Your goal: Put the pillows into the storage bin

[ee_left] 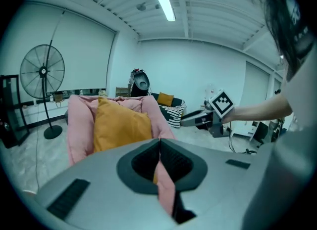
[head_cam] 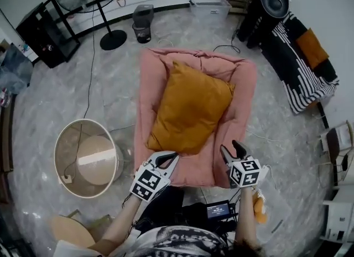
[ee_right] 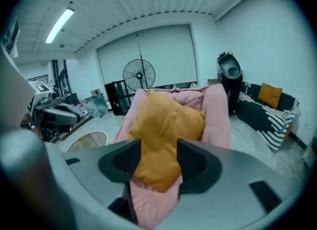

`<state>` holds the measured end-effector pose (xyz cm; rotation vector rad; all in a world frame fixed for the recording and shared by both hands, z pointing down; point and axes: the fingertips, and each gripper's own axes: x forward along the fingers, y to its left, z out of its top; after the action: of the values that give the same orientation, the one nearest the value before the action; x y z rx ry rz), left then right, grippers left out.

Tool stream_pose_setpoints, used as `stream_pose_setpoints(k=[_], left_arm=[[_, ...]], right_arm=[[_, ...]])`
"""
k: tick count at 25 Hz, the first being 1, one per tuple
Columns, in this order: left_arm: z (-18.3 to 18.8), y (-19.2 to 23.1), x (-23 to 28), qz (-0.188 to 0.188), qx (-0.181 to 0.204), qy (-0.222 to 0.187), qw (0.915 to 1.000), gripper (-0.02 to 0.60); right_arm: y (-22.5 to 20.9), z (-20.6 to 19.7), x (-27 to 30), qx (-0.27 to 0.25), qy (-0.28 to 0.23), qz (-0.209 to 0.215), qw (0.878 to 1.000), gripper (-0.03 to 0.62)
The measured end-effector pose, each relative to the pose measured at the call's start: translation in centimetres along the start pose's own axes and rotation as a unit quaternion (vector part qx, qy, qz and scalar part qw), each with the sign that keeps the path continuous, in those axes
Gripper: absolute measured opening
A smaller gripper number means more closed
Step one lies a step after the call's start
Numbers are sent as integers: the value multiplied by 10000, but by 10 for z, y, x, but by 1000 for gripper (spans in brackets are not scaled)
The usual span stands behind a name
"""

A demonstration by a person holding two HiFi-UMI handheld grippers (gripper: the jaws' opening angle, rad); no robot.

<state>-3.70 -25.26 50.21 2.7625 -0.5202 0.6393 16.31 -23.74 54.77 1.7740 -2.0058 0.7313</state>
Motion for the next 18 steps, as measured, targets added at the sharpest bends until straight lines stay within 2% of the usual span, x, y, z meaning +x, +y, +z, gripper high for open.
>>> stream_pose_setpoints(k=[6,10,14,18], left_arm=[[-15,49,-16,404,-560,-177,9975,12],[-23,72,-25,644,-757,-292,9946,12],[-34,85,-39,834,-819,-326,9926,12],[-57,90,-61,1000,-919,-190,9906,12]], right_arm=[[33,83,89,-966,159,515,9939,229],[44,128,146,-1461,182,713,9865,229],[46,161,203,-1659,154,609,9841,236],[56,183,260,-1717,236,597,9831,263]])
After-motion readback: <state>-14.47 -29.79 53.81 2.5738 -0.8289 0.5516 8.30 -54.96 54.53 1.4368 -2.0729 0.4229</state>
